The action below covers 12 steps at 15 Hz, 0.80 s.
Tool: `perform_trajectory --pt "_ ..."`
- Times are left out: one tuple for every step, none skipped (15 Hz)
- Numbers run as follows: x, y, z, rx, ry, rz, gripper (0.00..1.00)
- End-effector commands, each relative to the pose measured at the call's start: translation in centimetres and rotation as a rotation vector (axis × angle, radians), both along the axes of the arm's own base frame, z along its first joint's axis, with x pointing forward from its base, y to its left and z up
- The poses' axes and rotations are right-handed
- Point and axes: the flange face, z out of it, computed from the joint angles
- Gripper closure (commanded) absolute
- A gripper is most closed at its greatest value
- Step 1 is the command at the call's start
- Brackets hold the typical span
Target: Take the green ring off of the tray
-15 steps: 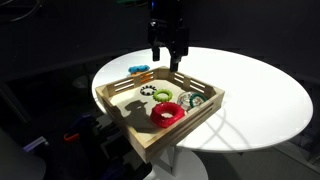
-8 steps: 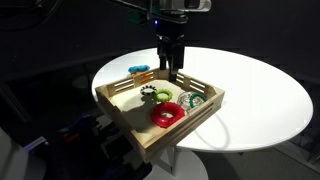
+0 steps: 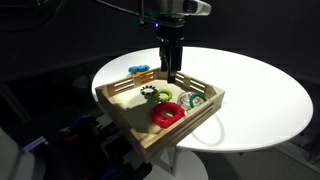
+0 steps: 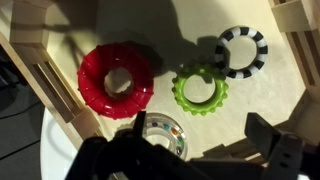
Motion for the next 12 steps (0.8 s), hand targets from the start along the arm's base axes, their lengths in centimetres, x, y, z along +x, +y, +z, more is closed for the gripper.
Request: perform_trajectory --pt "0.2 0.3 -0.5 -0.002 0.023 -0.016 0.0" --pt "0.3 0.4 -0.8 0.002 0.022 -0.022 0.0" --pt "0.3 0.5 -1.1 0.001 0.023 -0.028 0.0" --pt "0.3 0.6 -1.5 0.002 0.022 -0.038 0.0" --pt "0.2 0.7 -1.9 0.004 0.024 -0.049 0.0" --pt "0.3 0.8 -2.2 0.005 0.023 -0.059 0.0" --pt "0.3 0.9 -2.4 0.004 0.019 -0.075 0.0" --pt "0.4 1.1 -2.7 0.001 0.012 -0.091 0.0" --pt "0.5 1.2 -3.0 -0.004 0.005 -0.105 0.0" --pt "0.6 1.4 -3.3 -0.011 -0.007 -0.119 0.0" --pt "0.6 1.7 -3.5 -0.011 -0.019 -0.128 0.0" --pt "0.7 1.9 -3.8 -0.011 -0.028 -0.139 0.0"
